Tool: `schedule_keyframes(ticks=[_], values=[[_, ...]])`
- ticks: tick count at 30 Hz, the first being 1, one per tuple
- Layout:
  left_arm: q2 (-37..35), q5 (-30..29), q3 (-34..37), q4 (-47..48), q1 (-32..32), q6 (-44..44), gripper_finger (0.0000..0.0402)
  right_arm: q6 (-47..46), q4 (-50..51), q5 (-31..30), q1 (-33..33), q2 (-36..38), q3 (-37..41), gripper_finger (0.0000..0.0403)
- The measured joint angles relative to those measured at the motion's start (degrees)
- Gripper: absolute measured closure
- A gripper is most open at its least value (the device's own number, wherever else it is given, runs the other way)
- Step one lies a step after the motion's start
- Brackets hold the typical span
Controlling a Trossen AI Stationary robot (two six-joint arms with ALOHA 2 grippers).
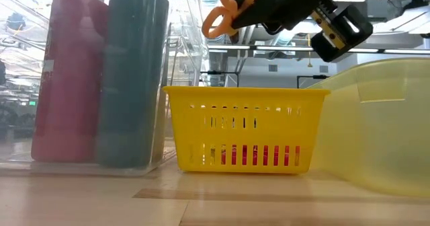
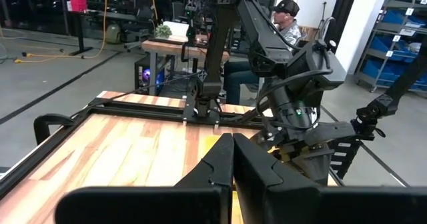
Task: Pick & Place Paint Supplies
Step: Put the yellow scissors into the left yellow bin
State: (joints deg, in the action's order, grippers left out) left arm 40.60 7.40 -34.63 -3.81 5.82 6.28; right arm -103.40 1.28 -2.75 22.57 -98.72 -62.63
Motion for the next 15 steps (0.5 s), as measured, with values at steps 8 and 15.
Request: schedule_keyframes(ticks=[8, 15], values=[[0.0, 0.0, 0.0, 0.0, 0.0, 0.0, 0.0401, 0.2, 0.7, 1.5, -1.9, 0.0, 0.0, 0.0382], [0.0, 0.0, 0.0, 0.0, 0.0, -0.3, 0.0401, -0.6, 3.3, 1.9, -2.1, 0.0, 0.0, 0.0382]])
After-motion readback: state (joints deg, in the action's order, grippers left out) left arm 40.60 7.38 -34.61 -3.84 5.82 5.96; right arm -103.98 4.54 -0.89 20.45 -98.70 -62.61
